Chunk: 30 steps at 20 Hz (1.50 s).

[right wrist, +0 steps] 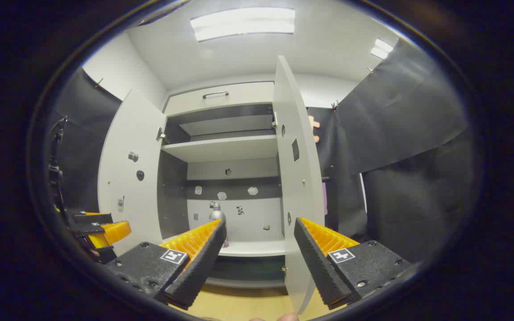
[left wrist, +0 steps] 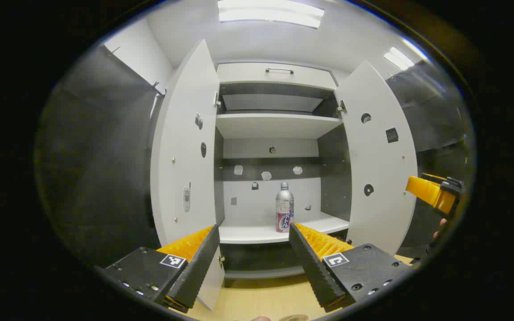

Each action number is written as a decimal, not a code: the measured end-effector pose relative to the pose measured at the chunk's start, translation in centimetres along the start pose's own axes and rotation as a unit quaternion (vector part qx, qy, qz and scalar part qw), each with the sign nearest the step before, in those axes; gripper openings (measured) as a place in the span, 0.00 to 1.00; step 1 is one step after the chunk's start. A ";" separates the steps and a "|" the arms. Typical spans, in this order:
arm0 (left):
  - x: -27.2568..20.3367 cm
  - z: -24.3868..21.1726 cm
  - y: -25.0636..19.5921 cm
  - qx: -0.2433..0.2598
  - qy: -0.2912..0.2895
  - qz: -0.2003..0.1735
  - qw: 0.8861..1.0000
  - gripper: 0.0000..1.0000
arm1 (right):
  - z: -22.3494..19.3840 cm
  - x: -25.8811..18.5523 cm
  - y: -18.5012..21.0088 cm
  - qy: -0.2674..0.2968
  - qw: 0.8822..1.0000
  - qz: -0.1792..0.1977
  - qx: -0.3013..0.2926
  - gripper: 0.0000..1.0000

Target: Grasp the bottle in the cabinet with the left hand and place it on the coaster, then close the right door with the right hand and the left door with the left hand.

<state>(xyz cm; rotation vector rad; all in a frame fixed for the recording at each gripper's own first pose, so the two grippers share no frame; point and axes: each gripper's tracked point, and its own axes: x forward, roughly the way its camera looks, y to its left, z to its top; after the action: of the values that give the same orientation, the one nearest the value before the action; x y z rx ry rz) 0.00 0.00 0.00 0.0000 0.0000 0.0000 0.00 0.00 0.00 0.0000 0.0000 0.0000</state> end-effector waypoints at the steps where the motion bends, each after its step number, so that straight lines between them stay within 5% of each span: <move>1: 0.0 0.4 -0.2 0.002 -0.005 0.000 1.000 0.96 | -0.1 0.1 -0.2 0.002 1.000 0.004 0.003 1.00; 14: 3.8 3.8 -2.6 -0.001 -0.035 0.007 0.999 1.00 | 0.8 0.6 -4.3 -0.001 1.000 -0.008 0.003 1.00; 15: 4.6 3.7 -2.9 -0.001 -0.028 0.006 1.000 0.92 | 0.8 0.5 -4.8 -0.001 1.000 -0.012 0.001 1.00; 16: 5.4 3.7 -3.3 -0.001 -0.025 0.002 1.000 1.00 | 0.7 0.4 -5.2 0.000 1.000 -0.017 -0.002 1.00; 30: 19.3 0.1 -8.1 -0.012 0.011 -0.059 0.998 0.96 | 0.9 -3.9 -12.1 -0.001 0.991 -0.129 -0.020 1.00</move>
<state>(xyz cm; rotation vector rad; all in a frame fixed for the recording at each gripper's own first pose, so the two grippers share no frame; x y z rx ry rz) 19.28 -8.07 0.13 -0.0235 0.0215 -0.1174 -3.89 -12.11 0.87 -0.0405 -0.0015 -0.2582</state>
